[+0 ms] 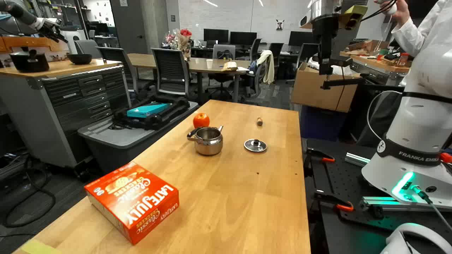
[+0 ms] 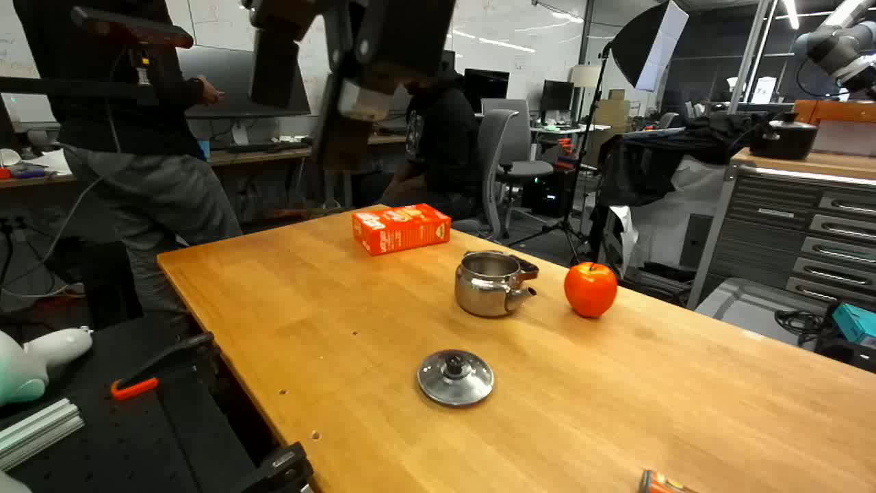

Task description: Place the lid on the teapot

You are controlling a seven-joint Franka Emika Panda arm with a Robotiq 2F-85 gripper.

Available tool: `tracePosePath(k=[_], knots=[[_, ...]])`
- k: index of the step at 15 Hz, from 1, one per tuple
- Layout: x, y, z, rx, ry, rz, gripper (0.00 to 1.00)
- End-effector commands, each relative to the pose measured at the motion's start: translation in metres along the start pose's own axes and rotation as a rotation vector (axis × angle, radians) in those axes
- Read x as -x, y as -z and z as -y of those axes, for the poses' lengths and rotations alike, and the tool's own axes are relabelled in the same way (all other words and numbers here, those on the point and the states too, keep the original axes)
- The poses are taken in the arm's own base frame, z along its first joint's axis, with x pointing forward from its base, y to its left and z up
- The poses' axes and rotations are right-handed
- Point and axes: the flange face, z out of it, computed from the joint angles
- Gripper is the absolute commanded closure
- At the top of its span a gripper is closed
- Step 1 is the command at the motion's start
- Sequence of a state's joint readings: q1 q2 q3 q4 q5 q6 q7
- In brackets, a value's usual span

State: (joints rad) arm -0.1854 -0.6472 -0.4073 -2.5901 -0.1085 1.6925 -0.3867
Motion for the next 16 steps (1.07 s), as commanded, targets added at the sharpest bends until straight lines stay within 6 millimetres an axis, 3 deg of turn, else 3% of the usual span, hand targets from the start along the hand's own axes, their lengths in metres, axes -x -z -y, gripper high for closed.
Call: tracePosePath(k=[1, 8, 16], knots=[[0.000, 0.001, 0.000, 0.000, 0.000, 0.000, 0.00], [-0.001, 0.003, 0.000, 0.020, -0.011, -0.049, 0.00], [-0.019, 0.001, -0.008, 0.082, -0.054, -0.220, 0.00]])
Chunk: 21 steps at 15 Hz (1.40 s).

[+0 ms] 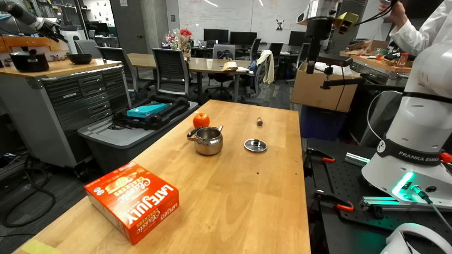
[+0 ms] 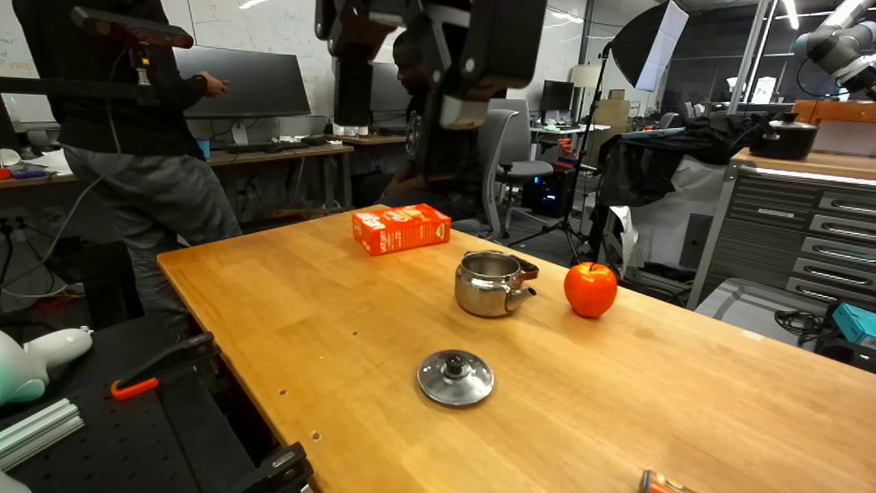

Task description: Place the lid on the teapot

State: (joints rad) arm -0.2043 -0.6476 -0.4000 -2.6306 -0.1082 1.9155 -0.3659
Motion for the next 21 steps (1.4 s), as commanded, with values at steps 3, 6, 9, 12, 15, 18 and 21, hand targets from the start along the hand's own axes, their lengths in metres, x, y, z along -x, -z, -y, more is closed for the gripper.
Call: tracePosePath(k=[3, 6, 9, 12, 15, 18, 21], knots=[[-0.013, -0.012, 0.005, 0.020, -0.032, -0.053, 0.00], [-0.027, -0.025, 0.015, 0.006, -0.019, -0.036, 0.00], [-0.044, -0.037, 0.025, -0.012, -0.004, -0.029, 0.00], [-0.064, -0.051, 0.035, -0.001, 0.018, -0.063, 0.00], [-0.082, -0.067, 0.040, 0.022, 0.012, -0.081, 0.00], [-0.095, -0.085, 0.041, 0.044, 0.002, -0.085, 0.00], [-0.104, -0.101, 0.039, 0.053, -0.007, -0.082, 0.00]])
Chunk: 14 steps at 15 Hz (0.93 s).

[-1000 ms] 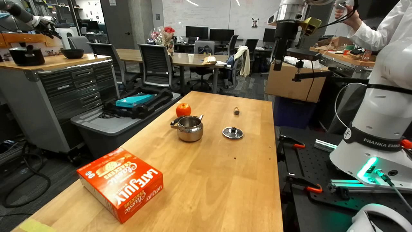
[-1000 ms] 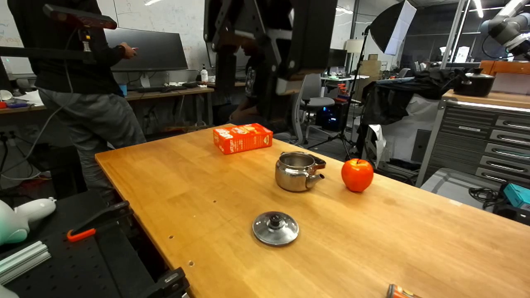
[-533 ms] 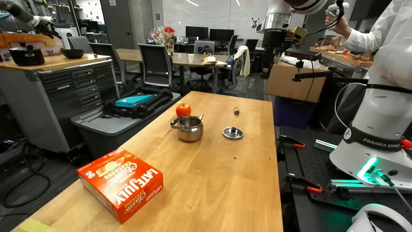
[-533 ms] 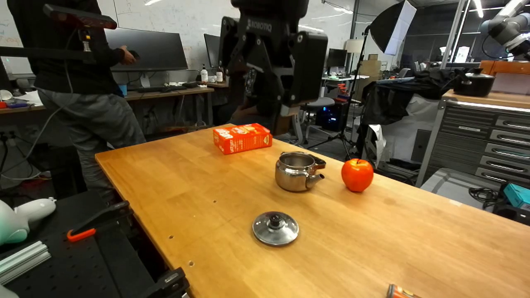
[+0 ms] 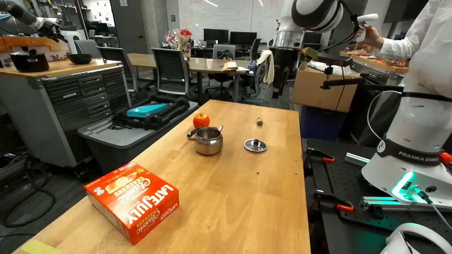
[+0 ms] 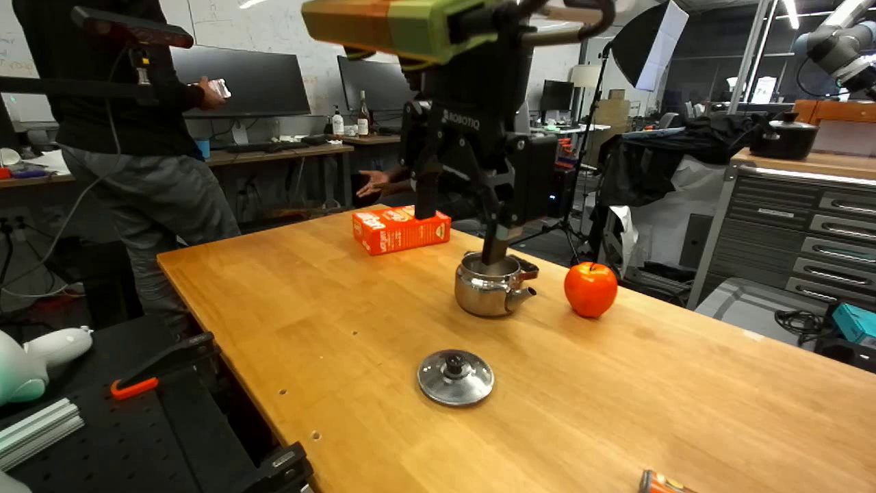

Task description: Place the lid on the teapot

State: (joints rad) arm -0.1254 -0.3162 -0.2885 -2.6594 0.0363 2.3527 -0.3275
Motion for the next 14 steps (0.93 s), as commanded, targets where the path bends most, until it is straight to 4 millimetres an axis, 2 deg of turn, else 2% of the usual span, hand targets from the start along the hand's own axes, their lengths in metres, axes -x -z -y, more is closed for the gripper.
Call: tracePosePath(k=[1, 8, 14], knots=[[-0.019, -0.017, 0.001, -0.006, -0.025, -0.012, 0.00], [-0.027, -0.054, 0.009, -0.074, 0.004, 0.027, 0.00], [-0.041, -0.087, 0.010, -0.052, -0.002, 0.053, 0.00]])
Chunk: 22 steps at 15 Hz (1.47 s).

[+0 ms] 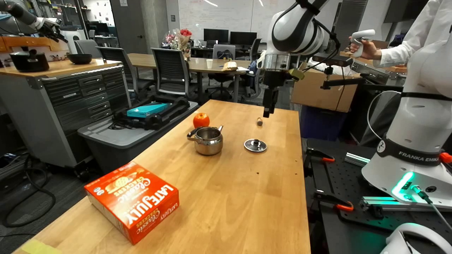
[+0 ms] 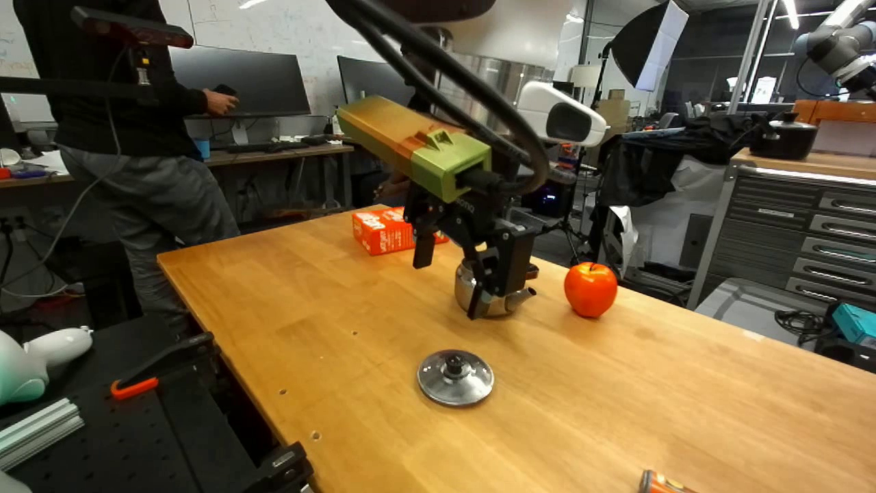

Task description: Place the lid on the teapot

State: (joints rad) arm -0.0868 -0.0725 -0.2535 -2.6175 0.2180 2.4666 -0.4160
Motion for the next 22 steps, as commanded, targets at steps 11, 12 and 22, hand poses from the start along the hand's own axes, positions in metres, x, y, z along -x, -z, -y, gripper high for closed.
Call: tracePosePath(k=[11, 12, 22], knots=[[-0.046, -0.069, 0.001, -0.011, -0.039, 0.044, 0.00], [-0.049, -0.072, 0.000, -0.009, -0.041, 0.047, 0.00], [-0.061, -0.100, -0.014, -0.010, -0.079, 0.098, 0.00]])
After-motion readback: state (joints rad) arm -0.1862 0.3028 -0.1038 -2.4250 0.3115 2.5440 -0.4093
